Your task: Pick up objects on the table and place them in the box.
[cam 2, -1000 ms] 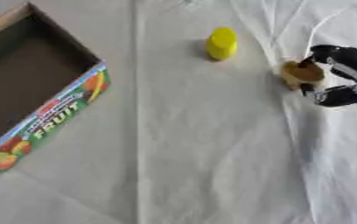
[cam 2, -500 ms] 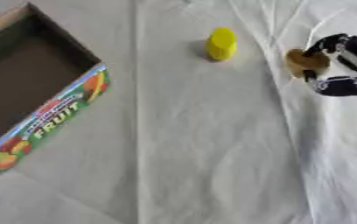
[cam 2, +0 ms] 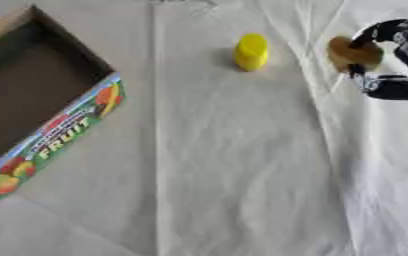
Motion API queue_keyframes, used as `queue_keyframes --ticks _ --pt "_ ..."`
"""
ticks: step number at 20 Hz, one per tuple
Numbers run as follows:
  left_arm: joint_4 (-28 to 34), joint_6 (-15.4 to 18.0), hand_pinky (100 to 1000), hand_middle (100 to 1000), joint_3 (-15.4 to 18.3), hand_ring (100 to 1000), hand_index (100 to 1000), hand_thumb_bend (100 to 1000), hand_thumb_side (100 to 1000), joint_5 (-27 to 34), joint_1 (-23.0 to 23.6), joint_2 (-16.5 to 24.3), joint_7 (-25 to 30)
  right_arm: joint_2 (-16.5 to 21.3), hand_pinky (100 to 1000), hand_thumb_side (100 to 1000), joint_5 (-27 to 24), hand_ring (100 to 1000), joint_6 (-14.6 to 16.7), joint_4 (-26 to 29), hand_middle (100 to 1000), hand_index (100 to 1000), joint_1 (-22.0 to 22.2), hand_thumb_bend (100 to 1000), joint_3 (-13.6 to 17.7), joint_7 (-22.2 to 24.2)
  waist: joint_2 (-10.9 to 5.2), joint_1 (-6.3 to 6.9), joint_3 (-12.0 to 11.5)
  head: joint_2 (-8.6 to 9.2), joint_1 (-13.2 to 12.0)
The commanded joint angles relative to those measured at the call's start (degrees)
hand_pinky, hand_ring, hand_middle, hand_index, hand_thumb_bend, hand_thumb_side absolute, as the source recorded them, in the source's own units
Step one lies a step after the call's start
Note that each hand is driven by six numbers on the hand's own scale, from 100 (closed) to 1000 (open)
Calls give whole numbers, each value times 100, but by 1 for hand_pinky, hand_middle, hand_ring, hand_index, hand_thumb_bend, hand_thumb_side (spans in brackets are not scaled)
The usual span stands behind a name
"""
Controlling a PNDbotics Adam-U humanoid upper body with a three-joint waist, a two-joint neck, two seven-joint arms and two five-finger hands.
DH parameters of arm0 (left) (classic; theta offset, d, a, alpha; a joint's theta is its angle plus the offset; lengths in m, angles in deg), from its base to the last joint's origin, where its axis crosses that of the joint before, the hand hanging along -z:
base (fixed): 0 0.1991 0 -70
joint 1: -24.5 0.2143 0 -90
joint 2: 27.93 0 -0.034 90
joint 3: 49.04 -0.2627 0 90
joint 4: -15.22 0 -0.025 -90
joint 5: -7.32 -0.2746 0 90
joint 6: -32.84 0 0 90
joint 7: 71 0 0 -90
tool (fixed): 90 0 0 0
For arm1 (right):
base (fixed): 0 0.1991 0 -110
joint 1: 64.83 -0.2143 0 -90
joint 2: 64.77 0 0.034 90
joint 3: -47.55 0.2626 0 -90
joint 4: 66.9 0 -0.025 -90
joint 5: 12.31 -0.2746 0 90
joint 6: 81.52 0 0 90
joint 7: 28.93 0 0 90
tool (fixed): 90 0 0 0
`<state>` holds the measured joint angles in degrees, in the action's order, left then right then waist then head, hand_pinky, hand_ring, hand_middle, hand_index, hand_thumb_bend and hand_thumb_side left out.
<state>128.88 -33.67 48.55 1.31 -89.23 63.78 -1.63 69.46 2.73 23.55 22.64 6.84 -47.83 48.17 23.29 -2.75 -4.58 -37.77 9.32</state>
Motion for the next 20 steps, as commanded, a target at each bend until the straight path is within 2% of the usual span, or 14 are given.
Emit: queue_keyframes --ticks 1,7,9,12,14,17,20 --pt "93 3 790 778 10 796 861 100 341 25 -49 171 6 404 766 100 -93 818 38 639 292 454 24 100 174 -61 -175 -11 16 -22 -33" --pt "93 19 791 777 -39 796 861 100 331 76 -123 173 30 565 761 100 -394 810 57 1752 290 453 -165 100 84 257 -232 -17 -3 -39 -25" --pt "93 28 791 777 -59 796 861 100 329 102 -143 147 45 577 759 100 -542 805 36 2074 290 453 -416 100 -32 455 -256 -9 -27 -51 14" --pt "93 46 791 776 -64 796 861 100 317 133 -123 125 31 435 758 100 -809 802 29 2362 289 453 -1066 100 -342 880 -330 -1 -121 -111 116" --pt "93 91 792 776 -64 796 862 100 294 139 -110 137 14 140 760 100 -981 805 -25 2347 289 455 -1686 100 -647 1305 -399 12 -211 -169 206" --pt "93 208 795 777 -51 798 865 100 237 119 -137 208 -58 -622 755 100 -1027 786 -57 1940 292 455 -2733 100 -1075 1937 -485 43 -328 -243 337" --pt "93 436 799 776 -29 802 871 186 167 60 -257 362 -215 -1573 752 100 -730 778 43 1224 293 455 -3586 100 -1423 2345 -539 96 -512 -310 523"
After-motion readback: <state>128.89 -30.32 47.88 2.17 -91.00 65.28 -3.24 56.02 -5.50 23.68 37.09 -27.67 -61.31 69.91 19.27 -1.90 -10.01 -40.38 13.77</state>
